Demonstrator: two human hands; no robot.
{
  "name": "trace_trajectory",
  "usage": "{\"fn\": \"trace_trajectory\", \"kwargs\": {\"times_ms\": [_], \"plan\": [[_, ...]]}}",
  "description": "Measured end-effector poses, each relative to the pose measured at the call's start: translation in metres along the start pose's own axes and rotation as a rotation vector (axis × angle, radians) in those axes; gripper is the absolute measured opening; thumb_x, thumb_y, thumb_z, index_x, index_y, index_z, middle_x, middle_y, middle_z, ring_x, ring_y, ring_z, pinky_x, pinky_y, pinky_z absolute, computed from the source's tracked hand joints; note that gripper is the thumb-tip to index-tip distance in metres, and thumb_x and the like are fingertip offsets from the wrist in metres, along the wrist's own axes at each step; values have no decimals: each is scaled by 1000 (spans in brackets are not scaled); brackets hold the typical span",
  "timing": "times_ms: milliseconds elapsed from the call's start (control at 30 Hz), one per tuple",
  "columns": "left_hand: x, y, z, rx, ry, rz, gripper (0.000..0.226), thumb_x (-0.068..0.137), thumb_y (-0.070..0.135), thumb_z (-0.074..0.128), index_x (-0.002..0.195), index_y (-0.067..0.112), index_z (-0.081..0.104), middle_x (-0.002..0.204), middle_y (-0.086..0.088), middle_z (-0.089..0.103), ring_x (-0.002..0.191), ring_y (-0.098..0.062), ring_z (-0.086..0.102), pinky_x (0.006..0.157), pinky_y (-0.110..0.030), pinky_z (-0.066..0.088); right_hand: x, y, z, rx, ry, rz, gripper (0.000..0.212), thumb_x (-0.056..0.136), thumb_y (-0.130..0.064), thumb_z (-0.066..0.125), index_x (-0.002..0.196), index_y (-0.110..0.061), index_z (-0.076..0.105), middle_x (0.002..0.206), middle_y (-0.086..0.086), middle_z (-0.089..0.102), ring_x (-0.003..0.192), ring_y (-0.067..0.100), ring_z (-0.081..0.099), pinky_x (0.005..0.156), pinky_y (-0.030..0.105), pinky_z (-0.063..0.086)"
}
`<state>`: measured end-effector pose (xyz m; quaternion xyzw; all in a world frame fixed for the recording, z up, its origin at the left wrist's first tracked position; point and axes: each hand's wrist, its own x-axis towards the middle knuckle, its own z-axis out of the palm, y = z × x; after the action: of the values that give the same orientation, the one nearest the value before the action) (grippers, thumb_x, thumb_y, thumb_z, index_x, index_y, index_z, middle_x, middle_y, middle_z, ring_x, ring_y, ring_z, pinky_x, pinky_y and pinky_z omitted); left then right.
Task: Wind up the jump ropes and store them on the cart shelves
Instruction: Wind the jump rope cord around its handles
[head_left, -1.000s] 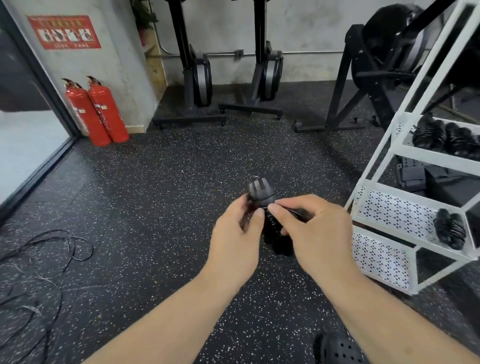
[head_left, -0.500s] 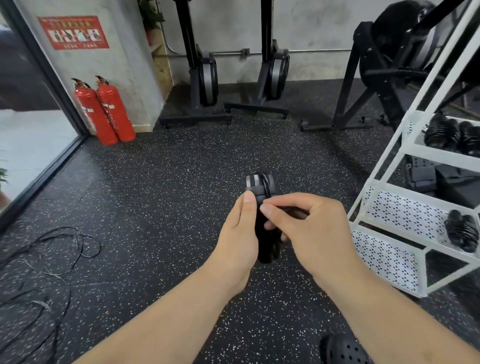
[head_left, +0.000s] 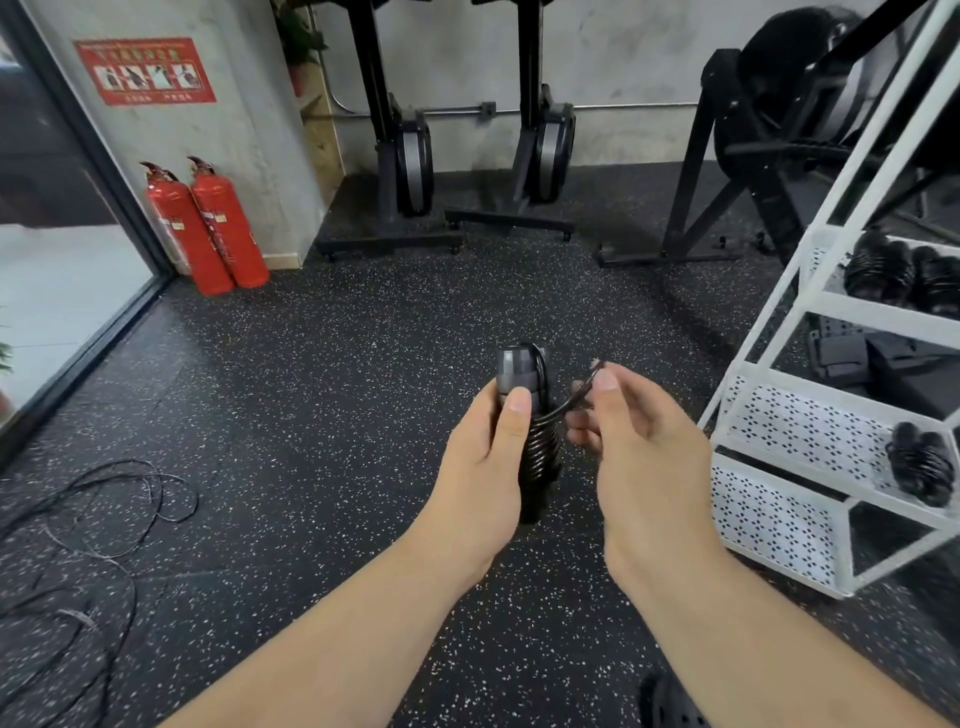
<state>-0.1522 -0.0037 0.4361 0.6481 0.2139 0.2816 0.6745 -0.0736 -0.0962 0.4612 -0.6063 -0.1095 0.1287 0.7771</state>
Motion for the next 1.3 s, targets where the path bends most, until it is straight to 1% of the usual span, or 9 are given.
{"fn": "trace_trajectory", "kwargs": {"times_ms": [133, 200, 300, 433, 667, 967, 1067, 1200, 1300], "plan": [[0, 0, 0, 43, -1, 44, 30, 112, 43, 45, 130, 34, 67, 118, 4, 76, 113, -23, 70, 104, -51, 56, -7, 0, 2, -124, -107, -111, 20, 104, -44, 62, 113, -37, 79, 104, -13, 78, 91, -2, 70, 83, 27, 58], [0, -1, -1, 57, 17, 44, 30, 114, 38, 45, 135, 34, 66, 124, 7, 76, 119, -16, 69, 110, -52, 52, -7, -1, 1, -237, -141, -184, 16, 103, -47, 63, 111, -49, 76, 115, -16, 75, 104, 0, 70, 93, 30, 57], [1, -3, -3, 73, 29, 36, 31, 115, 36, 44, 139, 33, 64, 128, 9, 75, 124, -12, 67, 114, -51, 49, -6, -2, -2, -402, -184, -246, 27, 106, -44, 58, 128, -40, 73, 122, -18, 71, 110, -7, 66, 93, 12, 50], [1, -4, -6, 96, 34, 44, 32, 115, 37, 44, 140, 32, 63, 128, 11, 74, 123, -8, 67, 114, -44, 49, -6, -2, -4, -494, -186, -297, 23, 108, -33, 58, 121, -37, 77, 110, -22, 74, 104, -7, 69, 90, 13, 52], [4, -8, -13, 195, -2, 105, 36, 115, 37, 43, 146, 30, 58, 130, 10, 72, 123, -6, 66, 107, -34, 50, 0, -5, -7, -407, -219, -203, 12, 100, -27, 75, 103, -34, 83, 96, -23, 79, 94, 1, 75, 91, 35, 61], [6, -12, -17, 281, -58, 115, 41, 111, 43, 42, 147, 31, 57, 128, 16, 72, 120, -1, 64, 104, -26, 48, 6, -5, -8, -211, -192, -1, 12, 99, -15, 75, 97, -24, 83, 88, -3, 81, 77, 16, 77, 75, 32, 63], [8, -14, -20, 348, -95, 109, 45, 113, 46, 41, 155, 32, 50, 138, 13, 68, 129, -6, 61, 112, -38, 48, 7, -6, -9, -218, -196, 7, 12, 97, -14, 77, 96, -23, 83, 87, -3, 81, 74, 12, 76, 72, 29, 62], [7, -12, -17, 277, -105, 79, 41, 112, 46, 39, 142, 29, 60, 116, 14, 73, 102, 1, 65, 91, -29, 50, 11, -4, -9, -194, -189, 80, 11, 98, -14, 76, 99, -22, 83, 88, 0, 81, 76, 16, 76, 78, 37, 65], [6, -12, -14, 195, -96, 54, 37, 113, 45, 39, 135, 28, 64, 107, 11, 73, 94, -3, 63, 84, -29, 49, 11, -5, -8, -169, -197, 95, 10, 98, -13, 76, 98, -20, 83, 87, 3, 81, 76, 17, 76, 74, 30, 64]]}}
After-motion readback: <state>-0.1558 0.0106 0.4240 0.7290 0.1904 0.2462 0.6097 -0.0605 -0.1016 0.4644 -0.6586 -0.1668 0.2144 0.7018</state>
